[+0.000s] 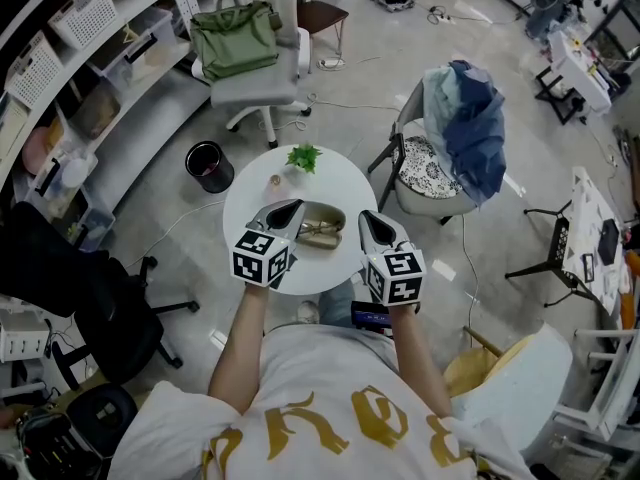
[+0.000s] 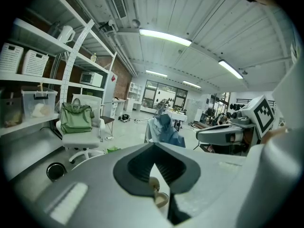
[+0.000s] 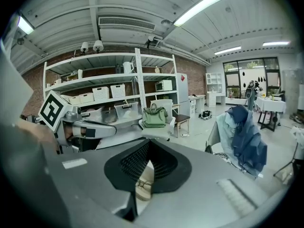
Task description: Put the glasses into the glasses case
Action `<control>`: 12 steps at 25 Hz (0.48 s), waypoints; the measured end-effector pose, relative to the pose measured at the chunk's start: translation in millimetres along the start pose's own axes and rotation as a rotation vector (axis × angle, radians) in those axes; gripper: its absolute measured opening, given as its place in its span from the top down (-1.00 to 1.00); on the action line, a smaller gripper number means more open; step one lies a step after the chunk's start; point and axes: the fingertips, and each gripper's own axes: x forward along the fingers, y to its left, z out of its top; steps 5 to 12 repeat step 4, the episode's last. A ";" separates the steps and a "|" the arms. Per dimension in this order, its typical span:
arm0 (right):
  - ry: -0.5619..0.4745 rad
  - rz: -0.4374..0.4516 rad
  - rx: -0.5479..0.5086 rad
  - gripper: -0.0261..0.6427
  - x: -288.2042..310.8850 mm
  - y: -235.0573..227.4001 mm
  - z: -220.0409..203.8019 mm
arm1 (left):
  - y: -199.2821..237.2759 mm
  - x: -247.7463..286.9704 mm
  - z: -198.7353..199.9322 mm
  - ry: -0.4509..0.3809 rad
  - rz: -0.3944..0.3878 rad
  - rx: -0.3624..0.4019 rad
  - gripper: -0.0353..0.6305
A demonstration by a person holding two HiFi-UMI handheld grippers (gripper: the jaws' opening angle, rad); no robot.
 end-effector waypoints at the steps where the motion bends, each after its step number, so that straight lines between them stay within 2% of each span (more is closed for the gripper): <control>1: 0.001 -0.001 0.002 0.88 -0.2 -1.2 -0.7 | -0.4 1.1 -0.4 0.001 -0.002 0.000 0.89; 12: 0.002 -0.004 0.008 0.88 -1.0 -4.7 -2.1 | -2.2 4.3 -1.8 0.006 -0.005 0.001 0.89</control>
